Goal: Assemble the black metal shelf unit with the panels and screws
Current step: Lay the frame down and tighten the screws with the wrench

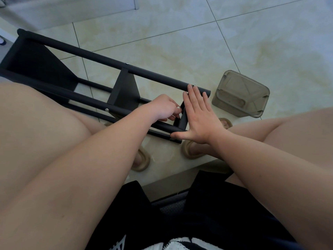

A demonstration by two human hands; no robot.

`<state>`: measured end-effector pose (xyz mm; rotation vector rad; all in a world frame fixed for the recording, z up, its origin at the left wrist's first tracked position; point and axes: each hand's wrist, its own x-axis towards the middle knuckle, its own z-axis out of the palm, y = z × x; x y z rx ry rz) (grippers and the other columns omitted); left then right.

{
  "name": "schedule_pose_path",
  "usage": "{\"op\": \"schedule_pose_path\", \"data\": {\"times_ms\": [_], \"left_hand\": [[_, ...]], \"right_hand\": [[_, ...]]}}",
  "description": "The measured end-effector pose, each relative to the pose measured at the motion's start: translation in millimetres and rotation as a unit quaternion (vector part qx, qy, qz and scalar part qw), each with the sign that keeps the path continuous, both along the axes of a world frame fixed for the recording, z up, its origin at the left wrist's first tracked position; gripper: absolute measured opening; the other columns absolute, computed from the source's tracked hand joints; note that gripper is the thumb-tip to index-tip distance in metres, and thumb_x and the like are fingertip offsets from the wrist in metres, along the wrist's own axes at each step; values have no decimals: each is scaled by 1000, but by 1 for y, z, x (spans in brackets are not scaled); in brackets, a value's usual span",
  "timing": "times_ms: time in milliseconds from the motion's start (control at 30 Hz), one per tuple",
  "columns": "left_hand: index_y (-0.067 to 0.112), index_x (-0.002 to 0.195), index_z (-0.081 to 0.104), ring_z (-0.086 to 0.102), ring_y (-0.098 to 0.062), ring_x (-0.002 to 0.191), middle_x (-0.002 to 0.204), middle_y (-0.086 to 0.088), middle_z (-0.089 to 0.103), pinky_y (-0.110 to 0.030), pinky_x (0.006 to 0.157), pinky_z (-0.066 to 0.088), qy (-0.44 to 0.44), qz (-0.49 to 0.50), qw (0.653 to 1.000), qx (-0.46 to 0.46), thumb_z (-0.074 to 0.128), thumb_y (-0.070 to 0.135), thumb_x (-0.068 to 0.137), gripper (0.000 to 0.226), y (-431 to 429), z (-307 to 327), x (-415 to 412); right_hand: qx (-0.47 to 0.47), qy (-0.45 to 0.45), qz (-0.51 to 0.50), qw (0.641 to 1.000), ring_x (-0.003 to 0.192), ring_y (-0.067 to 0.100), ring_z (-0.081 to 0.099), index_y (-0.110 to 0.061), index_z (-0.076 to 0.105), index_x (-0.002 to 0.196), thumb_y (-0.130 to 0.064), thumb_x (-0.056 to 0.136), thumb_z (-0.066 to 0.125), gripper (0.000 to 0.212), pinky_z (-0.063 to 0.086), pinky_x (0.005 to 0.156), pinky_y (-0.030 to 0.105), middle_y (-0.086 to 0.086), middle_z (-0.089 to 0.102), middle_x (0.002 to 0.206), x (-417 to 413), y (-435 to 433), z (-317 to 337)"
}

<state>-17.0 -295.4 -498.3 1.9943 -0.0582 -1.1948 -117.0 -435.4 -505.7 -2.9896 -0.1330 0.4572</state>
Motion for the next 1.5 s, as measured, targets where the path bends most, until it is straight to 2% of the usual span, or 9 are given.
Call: {"op": "schedule_pose_path", "data": {"times_ms": [267, 567, 733, 933, 1233, 1400, 1500], "left_hand": [[22, 86, 66, 69, 1, 63, 66, 13, 73, -26, 65, 47, 9, -7, 1000, 0, 62, 21, 95, 10, 1, -1, 2], [19, 87, 67, 70, -1, 66, 67, 11, 74, -26, 66, 49, 10, -37, 999, 15, 60, 19, 95, 11, 0, 1, 3], [9, 102, 70, 68, -6, 68, 65, 10, 73, -26, 74, 51, 28, -14, 999, 25, 59, 17, 97, 14, -2, 5, 3], [5, 110, 67, 62, -12, 76, 78, 6, 72, -26, 73, 49, 46, -24, 998, 34, 54, 15, 101, 19, -3, 8, 4], [12, 101, 64, 62, -7, 74, 73, 11, 72, -24, 64, 46, 38, -74, 995, 46, 50, 18, 103, 15, -1, 10, 5], [13, 97, 63, 61, -6, 73, 66, 15, 70, -24, 67, 45, 22, -109, 992, 53, 49, 18, 103, 16, 2, 14, 6], [13, 98, 63, 60, -6, 74, 73, 13, 70, -23, 69, 45, 9, -137, 989, 55, 48, 17, 103, 17, 3, 15, 5]], "right_hand": [[2, 1, 0, 1000, 154, 30, -22, 0, -4, 160, -99, 67, 30, 140, -11, 125, 48, 18, -19, 166, 0, 1, -2], [2, -7, 0, 1000, 154, 31, -21, 0, -3, 160, -98, 68, 31, 138, -14, 124, 47, 18, -18, 166, 0, 1, -2], [4, -9, 0, 1000, 154, 31, -20, 0, -1, 160, -97, 67, 33, 139, -15, 124, 46, 18, -17, 167, 0, 1, -2], [3, -9, -1, 1000, 154, 30, -20, -1, -1, 160, -98, 66, 31, 139, -15, 124, 45, 17, -17, 167, 0, 2, -2], [0, -7, 1, 1000, 154, 31, -20, -1, -1, 160, -98, 67, 30, 138, -13, 124, 47, 18, -17, 167, 0, 2, -1], [1, -3, -1, 1000, 154, 30, -21, -1, -2, 160, -99, 66, 28, 139, -14, 124, 46, 18, -19, 167, 1, 2, 0], [1, 2, -1, 1000, 153, 30, -23, -2, -4, 160, -98, 66, 29, 139, -15, 124, 46, 17, -20, 166, 1, 2, 0]]}}
